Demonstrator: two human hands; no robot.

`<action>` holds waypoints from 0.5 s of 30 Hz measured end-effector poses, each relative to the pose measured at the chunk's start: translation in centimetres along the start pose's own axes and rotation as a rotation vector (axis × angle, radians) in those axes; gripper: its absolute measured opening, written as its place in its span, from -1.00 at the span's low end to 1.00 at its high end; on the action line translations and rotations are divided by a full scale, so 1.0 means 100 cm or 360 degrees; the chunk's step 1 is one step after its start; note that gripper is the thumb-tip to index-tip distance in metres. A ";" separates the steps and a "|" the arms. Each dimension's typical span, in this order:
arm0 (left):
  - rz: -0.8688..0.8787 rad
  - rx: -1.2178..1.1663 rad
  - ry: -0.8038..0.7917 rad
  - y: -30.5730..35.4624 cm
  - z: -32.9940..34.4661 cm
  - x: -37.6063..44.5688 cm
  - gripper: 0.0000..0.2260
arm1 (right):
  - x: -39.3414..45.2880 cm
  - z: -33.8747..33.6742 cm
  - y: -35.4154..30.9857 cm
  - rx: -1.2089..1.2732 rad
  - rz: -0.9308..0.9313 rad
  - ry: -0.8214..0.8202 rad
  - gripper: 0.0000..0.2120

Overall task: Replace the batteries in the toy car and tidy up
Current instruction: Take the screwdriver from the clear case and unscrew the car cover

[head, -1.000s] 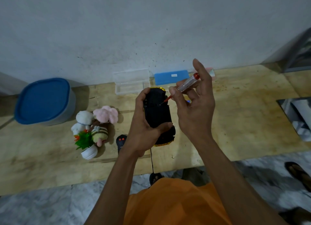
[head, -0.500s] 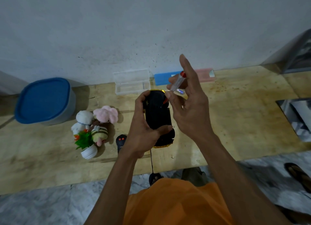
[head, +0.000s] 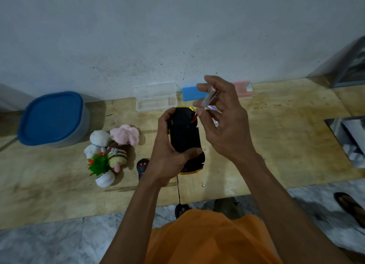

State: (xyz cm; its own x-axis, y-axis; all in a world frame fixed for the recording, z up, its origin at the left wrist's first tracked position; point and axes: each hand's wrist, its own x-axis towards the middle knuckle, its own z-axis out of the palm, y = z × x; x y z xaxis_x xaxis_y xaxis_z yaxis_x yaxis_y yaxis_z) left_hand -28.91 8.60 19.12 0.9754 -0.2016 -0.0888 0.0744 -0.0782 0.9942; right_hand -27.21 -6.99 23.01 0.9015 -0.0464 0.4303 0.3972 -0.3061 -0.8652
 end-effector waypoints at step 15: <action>0.0008 -0.0057 -0.0074 0.003 0.001 0.003 -0.09 | 0.005 0.005 -0.003 -0.0045 -0.0045 0.0090 -0.44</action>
State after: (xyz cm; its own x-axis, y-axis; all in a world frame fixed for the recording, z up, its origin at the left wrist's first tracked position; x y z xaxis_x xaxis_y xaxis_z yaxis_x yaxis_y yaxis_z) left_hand -28.65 8.47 19.37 0.9652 -0.2472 -0.0858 0.0777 -0.0424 0.9961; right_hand -26.76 -6.46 23.37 0.8786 -0.0906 0.4689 0.4166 -0.3346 -0.8453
